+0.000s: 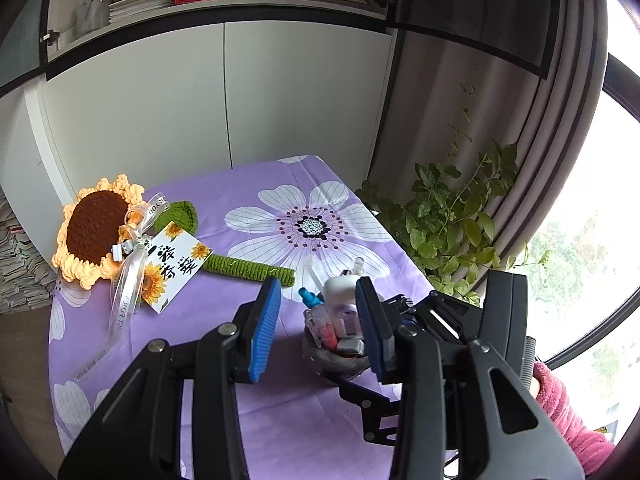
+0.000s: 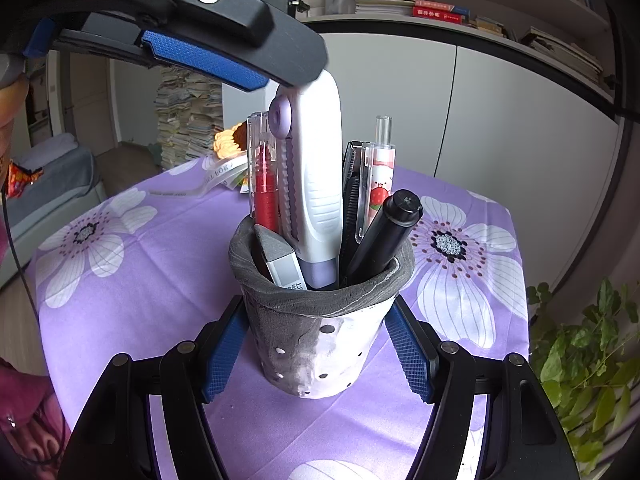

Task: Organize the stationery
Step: 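Lower the correction tape into the grey cup and open the left gripper, then set the grey cup down on the table with the right gripper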

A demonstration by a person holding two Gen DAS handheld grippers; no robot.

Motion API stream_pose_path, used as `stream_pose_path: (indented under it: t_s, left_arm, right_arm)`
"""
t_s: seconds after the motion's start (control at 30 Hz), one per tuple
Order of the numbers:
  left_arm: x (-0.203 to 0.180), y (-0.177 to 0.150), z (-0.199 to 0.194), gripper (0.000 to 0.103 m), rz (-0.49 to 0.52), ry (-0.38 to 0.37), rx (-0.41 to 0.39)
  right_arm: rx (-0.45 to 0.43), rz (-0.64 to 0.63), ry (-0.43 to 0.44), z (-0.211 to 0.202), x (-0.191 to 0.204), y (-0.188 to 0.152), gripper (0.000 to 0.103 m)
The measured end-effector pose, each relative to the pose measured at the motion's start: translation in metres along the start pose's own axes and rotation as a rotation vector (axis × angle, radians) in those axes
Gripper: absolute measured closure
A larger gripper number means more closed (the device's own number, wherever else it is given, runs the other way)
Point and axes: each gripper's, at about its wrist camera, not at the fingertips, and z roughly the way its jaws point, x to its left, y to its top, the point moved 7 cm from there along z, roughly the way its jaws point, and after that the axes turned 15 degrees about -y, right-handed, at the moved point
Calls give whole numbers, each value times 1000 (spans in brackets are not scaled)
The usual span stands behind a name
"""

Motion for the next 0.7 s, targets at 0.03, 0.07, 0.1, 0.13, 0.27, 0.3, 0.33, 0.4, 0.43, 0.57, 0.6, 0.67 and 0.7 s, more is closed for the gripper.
stream_pose_path:
  t_s: [0.03,0.07,0.1,0.13,0.27,0.3,0.33,0.4,0.43,0.57,0.6,0.67,0.7]
  left_arm:
    - [3,-1,-3,63,-9,7,-8]
    - [7,-2,-5,60,-21,13,-15]
    - [9,-4,-8,59,-33,17,-18]
    - [13,-7,-10,57,-47,21,-20]
    - [20,-18,-17,57,-73,35,-21]
    - [21,-21,-19,57,-75,39,-23]
    - [22,-24,-21,56,-74,44,-25]
    - [25,-30,-26,52,-69,58,-27]
    - [27,-33,-28,49,-67,67,-31]
    - [39,-48,-33,45,-80,104,-36]
    - [42,-52,-33,45,-88,108,-32]
    - [50,-61,-34,45,-111,113,-25]
    - [53,-65,-34,45,-121,115,-23]
  right_arm:
    - [0,0,1,0,0,0,32]
    - [0,0,1,0,0,0,32]
    - [0,-1,0,0,0,0,32]
    - [-1,-1,-1,0,0,0,32]
    - [-2,-6,-5,0,0,0,32]
    - [-2,-6,-5,0,0,0,32]
    - [-2,-5,-5,-1,0,0,32]
    - [-1,0,-4,-1,0,0,32]
    - [-2,2,0,-1,-1,0,32]
    - [-12,48,31,-5,-4,1,25]
    - [-14,60,28,-6,-5,2,23]
    - [-12,76,14,-7,-6,2,22]
    - [-7,83,7,-6,-6,2,22]
